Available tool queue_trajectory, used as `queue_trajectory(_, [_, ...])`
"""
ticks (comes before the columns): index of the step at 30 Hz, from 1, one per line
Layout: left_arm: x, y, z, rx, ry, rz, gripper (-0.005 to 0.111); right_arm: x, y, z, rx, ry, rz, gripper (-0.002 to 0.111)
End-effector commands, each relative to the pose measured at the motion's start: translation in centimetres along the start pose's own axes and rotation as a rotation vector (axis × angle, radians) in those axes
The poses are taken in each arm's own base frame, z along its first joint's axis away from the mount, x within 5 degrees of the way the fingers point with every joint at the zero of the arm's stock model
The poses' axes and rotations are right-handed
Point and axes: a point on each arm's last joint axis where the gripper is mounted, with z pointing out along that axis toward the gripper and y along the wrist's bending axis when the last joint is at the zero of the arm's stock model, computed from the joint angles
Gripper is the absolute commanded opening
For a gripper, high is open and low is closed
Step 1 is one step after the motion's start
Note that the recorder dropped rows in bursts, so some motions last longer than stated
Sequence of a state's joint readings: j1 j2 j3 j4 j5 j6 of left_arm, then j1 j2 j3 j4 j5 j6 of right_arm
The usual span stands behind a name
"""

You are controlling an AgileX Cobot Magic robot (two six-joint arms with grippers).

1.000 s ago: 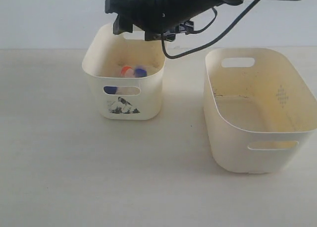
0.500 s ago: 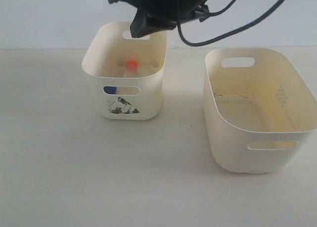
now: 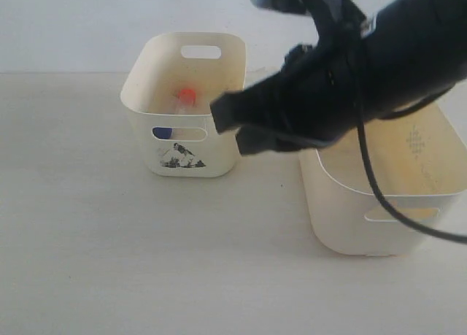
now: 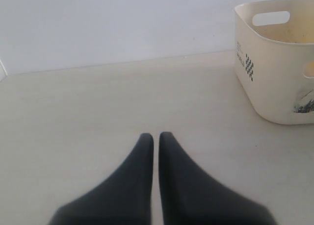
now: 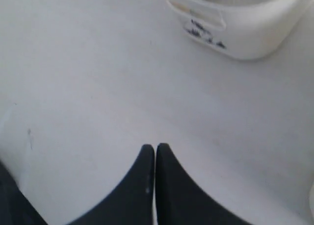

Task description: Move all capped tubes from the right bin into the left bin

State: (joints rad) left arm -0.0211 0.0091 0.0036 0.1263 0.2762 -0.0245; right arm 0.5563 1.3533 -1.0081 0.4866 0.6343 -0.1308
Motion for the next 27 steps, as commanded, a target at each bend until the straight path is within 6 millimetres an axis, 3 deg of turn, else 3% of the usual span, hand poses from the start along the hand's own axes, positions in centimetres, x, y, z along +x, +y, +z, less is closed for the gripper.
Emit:
queue_trajectory(1, [-0.3, 0.0, 0.0, 0.001, -0.02, -0.018, 0.004, 1.9, -0.6, 0.6, 0.011, 0.061, 0.006, 0.0])
queue_trajectory(14, [-0.3, 0.0, 0.0, 0.001, -0.02, -0.018, 0.004, 1.3, -1.1, 0.1, 0.056, -0.026, -0.07, 0.0])
queue_trajectory(21, [-0.3, 0.0, 0.0, 0.001, -0.02, -0.018, 0.004, 2.6, -0.5, -5.1, 0.061, -0.224, -0.146, 0.0])
queue_trajectory(25, [-0.3, 0.0, 0.0, 0.001, -0.02, -0.018, 0.004, 5.5, -1.7, -8.3, 0.095, -0.405, -0.112, 0.0])
queue_trajectory(27, [-0.3, 0.0, 0.0, 0.001, -0.02, -0.018, 0.004, 7.7, -2.7, -9.0, 0.115, -0.445, -0.069, 0.0])
